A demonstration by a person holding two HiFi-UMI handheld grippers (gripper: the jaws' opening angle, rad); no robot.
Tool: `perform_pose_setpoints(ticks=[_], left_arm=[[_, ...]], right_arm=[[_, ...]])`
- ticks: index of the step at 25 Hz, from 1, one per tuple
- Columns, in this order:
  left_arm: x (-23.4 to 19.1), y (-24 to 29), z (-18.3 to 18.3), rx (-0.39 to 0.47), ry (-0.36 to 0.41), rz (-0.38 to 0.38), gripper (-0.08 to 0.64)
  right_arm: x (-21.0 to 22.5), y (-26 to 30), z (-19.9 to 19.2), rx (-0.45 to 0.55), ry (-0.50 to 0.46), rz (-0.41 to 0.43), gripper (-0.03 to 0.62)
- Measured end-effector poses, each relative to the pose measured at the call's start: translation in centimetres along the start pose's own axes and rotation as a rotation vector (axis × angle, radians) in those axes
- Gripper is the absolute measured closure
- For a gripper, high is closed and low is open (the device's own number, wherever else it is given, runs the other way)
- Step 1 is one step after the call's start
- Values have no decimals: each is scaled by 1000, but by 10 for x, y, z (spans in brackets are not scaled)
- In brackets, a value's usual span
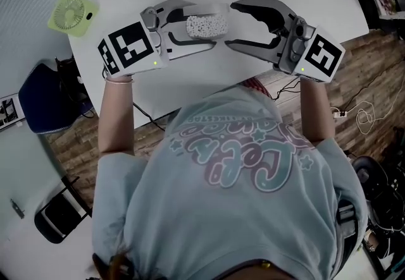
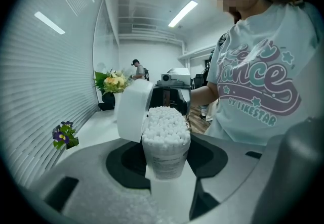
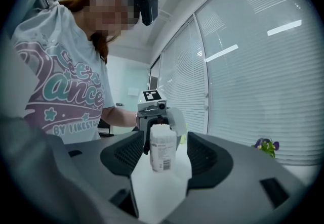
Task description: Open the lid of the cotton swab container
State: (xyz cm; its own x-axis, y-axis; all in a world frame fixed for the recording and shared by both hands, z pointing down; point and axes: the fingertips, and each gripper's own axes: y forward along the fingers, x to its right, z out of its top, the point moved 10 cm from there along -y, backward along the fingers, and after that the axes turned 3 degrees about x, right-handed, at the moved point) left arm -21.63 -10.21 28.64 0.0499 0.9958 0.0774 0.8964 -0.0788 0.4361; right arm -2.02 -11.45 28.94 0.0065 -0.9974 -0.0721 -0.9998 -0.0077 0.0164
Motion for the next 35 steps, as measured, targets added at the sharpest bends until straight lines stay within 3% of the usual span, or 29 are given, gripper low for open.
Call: perform_pose_setpoints(ticks=[6,13,18,23,35], left_arm=[[-13,28,16,-2,12,-6,364],[-24,67,44,-3,31,-15,365],[-25,71,45,5,47,-29,364],[-32,81,47,15,65,-42,365],[-74,170,79,50,116,-152,365]], right_arm=[[14,-14,-4,-5,-22,42,333],[29,-56,2,-1,-28,58,402],[30,-57,2,-6,-31,71,403],[33,-66,0,-16,-37,44,403],[59,-157,-8,-9,-39,-80,404]])
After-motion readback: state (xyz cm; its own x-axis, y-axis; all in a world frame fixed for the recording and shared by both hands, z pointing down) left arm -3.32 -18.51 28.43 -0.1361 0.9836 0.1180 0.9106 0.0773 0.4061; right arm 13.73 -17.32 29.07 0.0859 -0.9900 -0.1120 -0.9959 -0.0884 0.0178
